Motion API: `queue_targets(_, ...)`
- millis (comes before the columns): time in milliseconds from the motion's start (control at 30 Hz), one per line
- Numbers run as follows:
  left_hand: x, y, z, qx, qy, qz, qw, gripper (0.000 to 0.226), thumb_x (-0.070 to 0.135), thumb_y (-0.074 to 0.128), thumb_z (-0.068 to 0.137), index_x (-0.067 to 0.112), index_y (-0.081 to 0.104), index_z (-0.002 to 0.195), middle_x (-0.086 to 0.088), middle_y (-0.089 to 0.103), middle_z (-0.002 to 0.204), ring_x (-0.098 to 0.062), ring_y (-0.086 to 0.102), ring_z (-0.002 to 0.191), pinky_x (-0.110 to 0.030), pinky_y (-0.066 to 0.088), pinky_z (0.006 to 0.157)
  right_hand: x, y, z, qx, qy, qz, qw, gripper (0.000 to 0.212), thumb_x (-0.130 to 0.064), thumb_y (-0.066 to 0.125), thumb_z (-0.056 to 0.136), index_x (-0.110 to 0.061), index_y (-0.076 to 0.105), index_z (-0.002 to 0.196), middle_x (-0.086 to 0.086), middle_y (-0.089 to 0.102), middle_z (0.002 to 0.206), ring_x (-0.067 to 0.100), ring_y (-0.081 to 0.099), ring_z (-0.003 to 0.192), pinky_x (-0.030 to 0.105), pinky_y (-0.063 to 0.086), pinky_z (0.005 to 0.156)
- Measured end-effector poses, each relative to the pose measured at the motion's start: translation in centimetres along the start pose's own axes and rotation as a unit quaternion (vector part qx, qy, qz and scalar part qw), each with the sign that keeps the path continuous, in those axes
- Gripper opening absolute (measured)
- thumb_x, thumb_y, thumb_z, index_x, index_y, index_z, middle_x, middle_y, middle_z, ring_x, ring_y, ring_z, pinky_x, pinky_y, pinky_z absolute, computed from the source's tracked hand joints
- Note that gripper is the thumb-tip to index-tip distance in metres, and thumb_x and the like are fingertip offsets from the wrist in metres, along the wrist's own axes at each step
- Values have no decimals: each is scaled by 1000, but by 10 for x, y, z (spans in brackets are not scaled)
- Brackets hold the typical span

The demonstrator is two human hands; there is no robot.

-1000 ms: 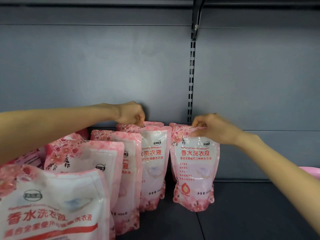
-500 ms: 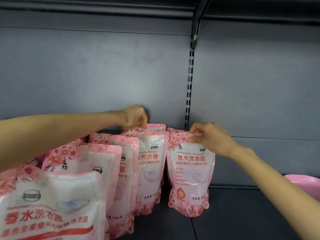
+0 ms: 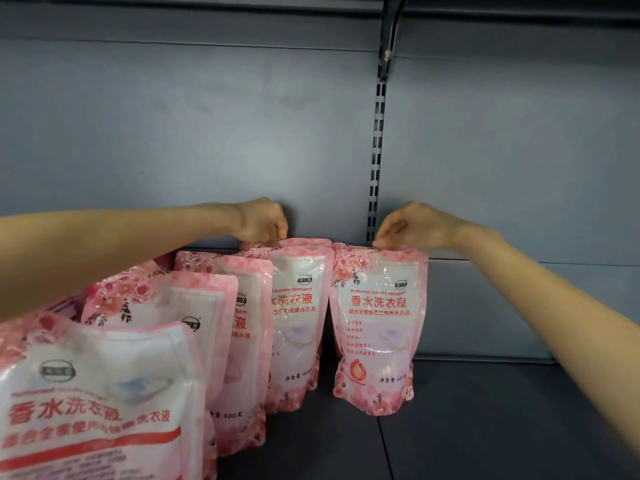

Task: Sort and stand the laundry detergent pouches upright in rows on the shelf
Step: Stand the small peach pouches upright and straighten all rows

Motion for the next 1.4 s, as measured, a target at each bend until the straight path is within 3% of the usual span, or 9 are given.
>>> queue_targets(167, -4, 2, 4, -9, -13, 0, 1000, 24, -9, 52, 82, 6, 69, 91, -4, 68, 85, -6, 54, 61, -12, 46, 57, -2, 14, 14, -39, 34, -104, 993, 30, 3, 50, 86, -16, 69, 73, -12, 60, 73, 10, 55, 79, 25, 44, 78)
queue_targets(333, -8, 2, 0, -44, -19, -29, 998, 12, 1, 59, 84, 7, 68, 90, 8, 63, 68, -12, 56, 61, -9, 42, 50, 4, 6, 17, 60, 41, -157, 985, 11, -21, 66, 86, -14, 69, 78, -7, 60, 84, 14, 51, 86, 25, 37, 79)
queue_targets(600, 15, -12, -36, 9, 63, -182, 981, 36, 47, 61, 80, 16, 68, 99, 4, 70, 100, -9, 64, 95, -20, 47, 89, 16, 9, 18, 45, 45, -103, 993, 20, -20, 66, 86, -25, 66, 66, -10, 64, 78, 18, 62, 95, 32, 50, 86)
queue_targets(700, 18, -2, -47, -53, 43, -140, 988, 38, 55, 65, 77, 23, 69, 97, 11, 71, 94, -2, 65, 89, -17, 49, 84, 7, 1, 14, 74, 3, -45, 996, 26, -2, 55, 88, -20, 66, 73, -3, 69, 88, 19, 64, 95, 39, 50, 92)
queue_targets(800, 15, 2, -45, -62, 24, -71, 995, 24, 40, 70, 78, 17, 69, 81, 15, 68, 70, 4, 58, 62, -7, 44, 60, -22, -6, -1, 149, -100, -3, 984, 19, -26, 59, 91, -10, 67, 83, 2, 71, 91, 17, 64, 88, 36, 50, 88)
queue_targets(900, 17, 4, -40, -55, 23, -29, 998, 19, 28, 72, 80, 13, 69, 68, 8, 61, 58, 0, 48, 50, -5, 35, 49, -32, 11, -12, 34, -82, -36, 995, 30, -46, 65, 82, -16, 68, 86, -6, 67, 81, 10, 61, 77, 26, 49, 74)
queue_targets(1000, 22, 1, -36, -43, 18, -10, 999, 26, 29, 72, 79, 3, 72, 78, -10, 62, 69, -13, 46, 58, -7, 35, 51, -21, 28, -17, -63, -41, -124, 989, 26, -32, 71, 81, -11, 62, 92, -6, 52, 73, 14, 49, 72, 25, 38, 63)
queue_targets(1233, 17, 1, -27, -24, 3, -13, 1000, 28, 28, 73, 78, -1, 70, 79, -18, 67, 73, -11, 51, 55, -9, 38, 49, -22, 20, -16, 35, -21, -178, 983, 23, -29, 74, 78, -24, 53, 84, -7, 54, 90, 16, 50, 89, 25, 32, 72)
queue_targets(1400, 17, 2, -25, -7, -4, -21, 1000, 29, 25, 73, 79, -4, 68, 77, -10, 56, 60, -4, 43, 39, -6, 35, 41, -22, 18, -13, 83, -25, -183, 979, 23, -30, 76, 76, -26, 53, 78, -14, 48, 76, 16, 50, 86, 29, 34, 74)
Point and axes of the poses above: each hand's wrist, its own z-axis towards the middle knuckle, its own y-axis out of the palm, x = y × z, the point moved 7 cm from there along z, towards the middle knuckle
